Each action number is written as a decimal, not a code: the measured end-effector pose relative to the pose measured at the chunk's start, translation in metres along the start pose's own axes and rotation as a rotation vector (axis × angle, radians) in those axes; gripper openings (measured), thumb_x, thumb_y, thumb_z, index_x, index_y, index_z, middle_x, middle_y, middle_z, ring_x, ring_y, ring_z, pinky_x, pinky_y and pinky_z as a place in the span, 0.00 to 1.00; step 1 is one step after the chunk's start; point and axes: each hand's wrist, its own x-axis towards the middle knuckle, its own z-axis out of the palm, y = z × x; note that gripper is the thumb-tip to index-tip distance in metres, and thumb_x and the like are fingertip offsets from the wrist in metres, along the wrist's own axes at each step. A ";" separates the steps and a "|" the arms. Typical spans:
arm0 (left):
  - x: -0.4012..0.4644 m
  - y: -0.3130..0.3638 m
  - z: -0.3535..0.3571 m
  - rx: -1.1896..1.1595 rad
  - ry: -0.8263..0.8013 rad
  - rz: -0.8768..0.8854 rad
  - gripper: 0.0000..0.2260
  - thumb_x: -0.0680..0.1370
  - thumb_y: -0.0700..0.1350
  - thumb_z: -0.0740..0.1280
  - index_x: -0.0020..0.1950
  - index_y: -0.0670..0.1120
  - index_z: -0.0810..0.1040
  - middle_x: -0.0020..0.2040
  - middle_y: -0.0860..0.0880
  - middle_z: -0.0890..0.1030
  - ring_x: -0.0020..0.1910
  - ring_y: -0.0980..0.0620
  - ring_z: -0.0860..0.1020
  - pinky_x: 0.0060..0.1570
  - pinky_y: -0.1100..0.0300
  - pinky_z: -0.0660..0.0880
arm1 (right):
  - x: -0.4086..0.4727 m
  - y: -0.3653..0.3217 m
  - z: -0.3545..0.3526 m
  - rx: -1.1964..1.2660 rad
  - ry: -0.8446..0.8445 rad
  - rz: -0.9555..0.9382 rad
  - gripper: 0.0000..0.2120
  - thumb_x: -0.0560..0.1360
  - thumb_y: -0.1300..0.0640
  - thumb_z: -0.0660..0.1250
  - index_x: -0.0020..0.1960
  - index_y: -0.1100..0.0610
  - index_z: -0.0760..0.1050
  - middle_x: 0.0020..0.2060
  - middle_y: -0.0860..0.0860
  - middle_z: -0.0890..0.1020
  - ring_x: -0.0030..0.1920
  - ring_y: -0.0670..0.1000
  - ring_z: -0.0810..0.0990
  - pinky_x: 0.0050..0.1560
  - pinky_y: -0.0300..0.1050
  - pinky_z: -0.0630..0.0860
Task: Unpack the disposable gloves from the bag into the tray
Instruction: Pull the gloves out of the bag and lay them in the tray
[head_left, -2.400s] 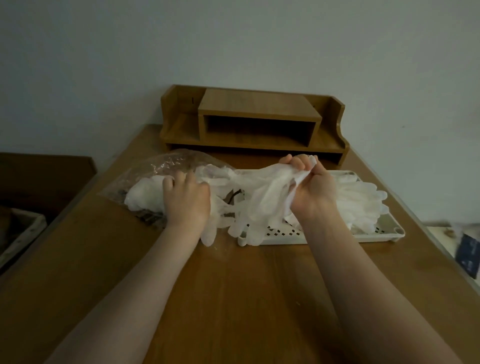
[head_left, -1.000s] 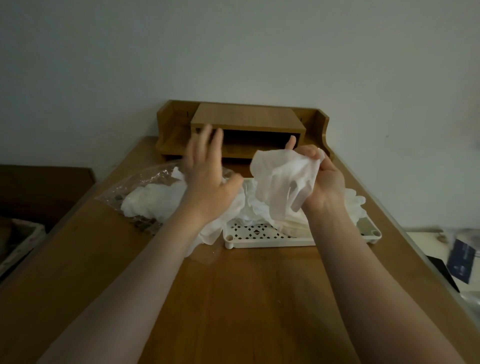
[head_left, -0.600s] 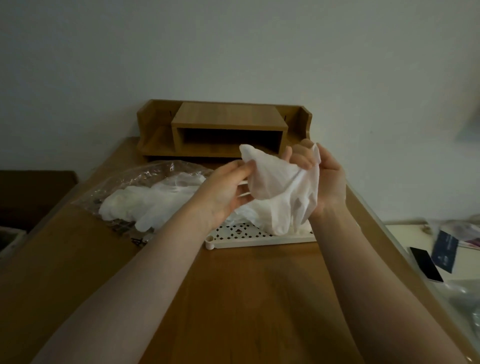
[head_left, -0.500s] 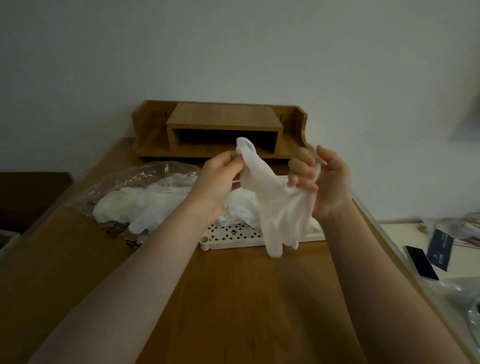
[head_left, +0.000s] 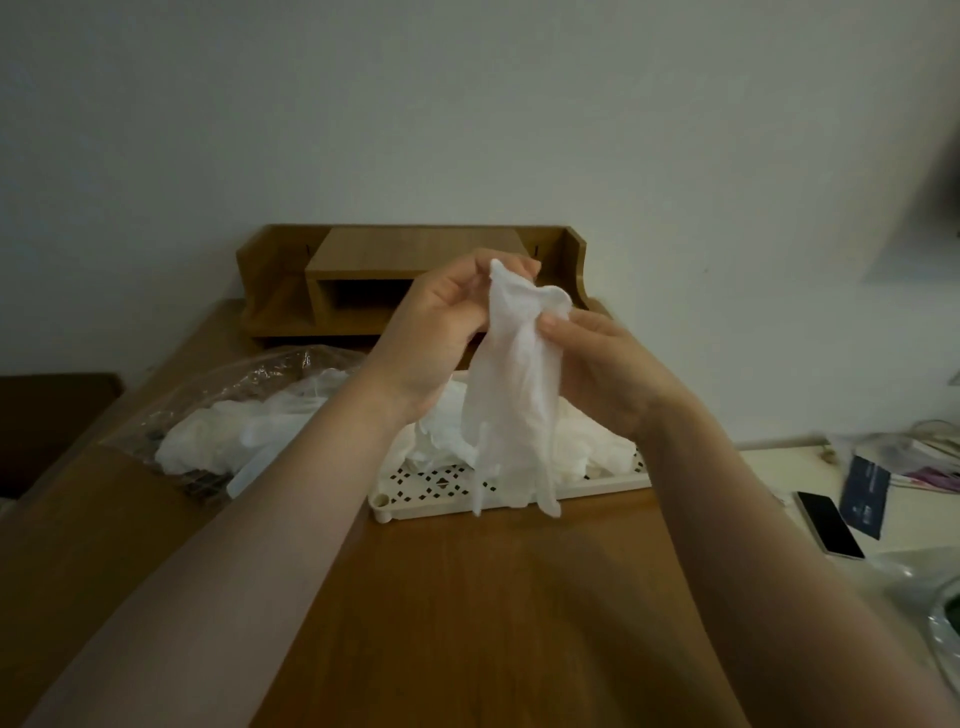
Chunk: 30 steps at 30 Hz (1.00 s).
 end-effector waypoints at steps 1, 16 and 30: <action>0.000 -0.003 -0.001 -0.070 0.005 -0.025 0.18 0.78 0.34 0.58 0.39 0.52 0.82 0.46 0.54 0.82 0.49 0.56 0.79 0.49 0.61 0.77 | 0.000 0.001 -0.003 0.073 0.034 -0.034 0.15 0.75 0.54 0.63 0.58 0.61 0.75 0.48 0.52 0.81 0.50 0.52 0.80 0.54 0.48 0.77; 0.017 -0.021 0.006 0.481 -0.126 -0.485 0.12 0.73 0.52 0.71 0.53 0.49 0.81 0.47 0.47 0.84 0.48 0.46 0.83 0.55 0.43 0.77 | -0.005 -0.017 0.000 -0.610 0.289 0.096 0.17 0.77 0.45 0.63 0.44 0.56 0.82 0.33 0.48 0.83 0.35 0.48 0.83 0.41 0.42 0.81; 0.027 -0.039 -0.015 0.014 0.021 -0.638 0.10 0.78 0.46 0.65 0.55 0.43 0.78 0.45 0.45 0.81 0.45 0.48 0.79 0.49 0.55 0.76 | -0.010 0.013 -0.076 0.196 -0.248 0.313 0.21 0.66 0.53 0.77 0.57 0.57 0.80 0.49 0.54 0.83 0.48 0.53 0.83 0.48 0.49 0.82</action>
